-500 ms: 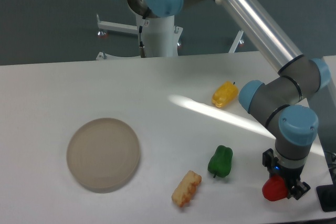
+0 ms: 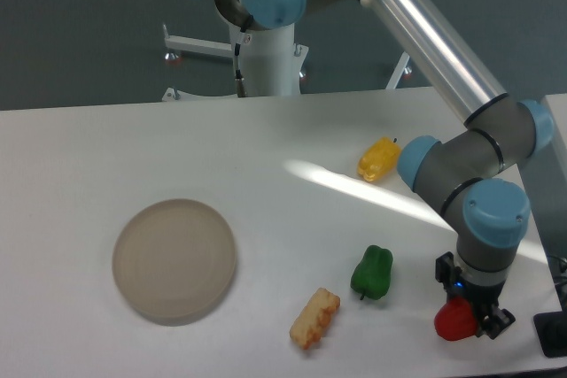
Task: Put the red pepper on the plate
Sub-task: 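Lift the held red pepper up off the table with the gripper, then carry the red pepper over the beige plate and lower it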
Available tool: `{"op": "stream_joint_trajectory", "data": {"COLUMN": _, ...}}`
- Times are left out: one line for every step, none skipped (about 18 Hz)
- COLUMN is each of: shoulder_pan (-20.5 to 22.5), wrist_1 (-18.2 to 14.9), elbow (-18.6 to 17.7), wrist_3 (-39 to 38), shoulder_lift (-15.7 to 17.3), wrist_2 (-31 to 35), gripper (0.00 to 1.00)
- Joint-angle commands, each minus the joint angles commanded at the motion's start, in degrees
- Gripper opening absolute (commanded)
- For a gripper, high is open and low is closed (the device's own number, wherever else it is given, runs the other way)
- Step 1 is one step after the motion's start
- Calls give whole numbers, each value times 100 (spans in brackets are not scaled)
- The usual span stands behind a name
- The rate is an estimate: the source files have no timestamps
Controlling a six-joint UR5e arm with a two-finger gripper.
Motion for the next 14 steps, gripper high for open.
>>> {"op": "stream_joint_trajectory", "data": {"shoulder_pan": 0, "wrist_1": -18, "elbow": -114, "wrist_3": -44, "shoulder_lift": 88, "wrist_2": -44, "gripper": 56}}
{"op": "stream_joint_trajectory", "data": {"shoulder_pan": 0, "wrist_1": -27, "elbow": -246, "wrist_3": -114, "shoulder_lift": 202, "wrist_2": -88, "gripper": 56}}
{"op": "stream_joint_trajectory", "data": {"shoulder_pan": 0, "wrist_1": -27, "elbow": -404, "wrist_3": -219, "shoulder_lift": 325, "wrist_2": -141, "gripper": 56}}
{"op": "stream_joint_trajectory", "data": {"shoulder_pan": -9, "wrist_1": -27, "elbow": -597, "wrist_3": -316, "shoulder_lift": 483, "wrist_2": -219, "gripper": 56}}
{"op": "stream_joint_trajectory", "data": {"shoulder_pan": -17, "wrist_1": -35, "elbow": -808, "wrist_3": -395, "shoulder_lift": 659, "wrist_2": -264, "gripper": 56}}
{"op": "stream_joint_trajectory", "data": {"shoulder_pan": -26, "wrist_1": -35, "elbow": -1019, "wrist_3": -483, "shoulder_lift": 843, "wrist_2": -308, "gripper": 56}}
{"op": "stream_joint_trajectory", "data": {"shoulder_pan": -44, "wrist_1": -62, "elbow": -1256, "wrist_3": -580, "shoulder_lift": 1028, "wrist_2": -352, "gripper": 56}}
{"op": "stream_joint_trajectory", "data": {"shoulder_pan": -122, "wrist_1": -97, "elbow": -1458, "wrist_3": -694, "shoulder_lift": 1203, "wrist_2": -378, "gripper": 56}}
{"op": "stream_joint_trajectory", "data": {"shoulder_pan": -167, "wrist_1": -106, "elbow": -1687, "wrist_3": -782, "shoulder_lift": 1379, "wrist_2": -378, "gripper": 56}}
{"op": "stream_joint_trajectory", "data": {"shoulder_pan": -176, "wrist_1": -123, "elbow": -1959, "wrist_3": -870, "shoulder_lift": 1581, "wrist_2": -387, "gripper": 56}}
{"op": "stream_joint_trajectory", "data": {"shoulder_pan": -184, "wrist_1": -132, "elbow": -2231, "wrist_3": -993, "shoulder_lift": 1801, "wrist_2": -413, "gripper": 56}}
{"op": "stream_joint_trajectory", "data": {"shoulder_pan": -211, "wrist_1": -132, "elbow": -2495, "wrist_3": -1168, "shoulder_lift": 2003, "wrist_2": -431, "gripper": 56}}
{"op": "stream_joint_trajectory", "data": {"shoulder_pan": -368, "wrist_1": -123, "elbow": -2845, "wrist_3": -1474, "shoulder_lift": 2266, "wrist_2": -431, "gripper": 56}}
{"op": "stream_joint_trajectory", "data": {"shoulder_pan": -500, "wrist_1": -115, "elbow": -3153, "wrist_3": -1782, "shoulder_lift": 2495, "wrist_2": -431, "gripper": 56}}
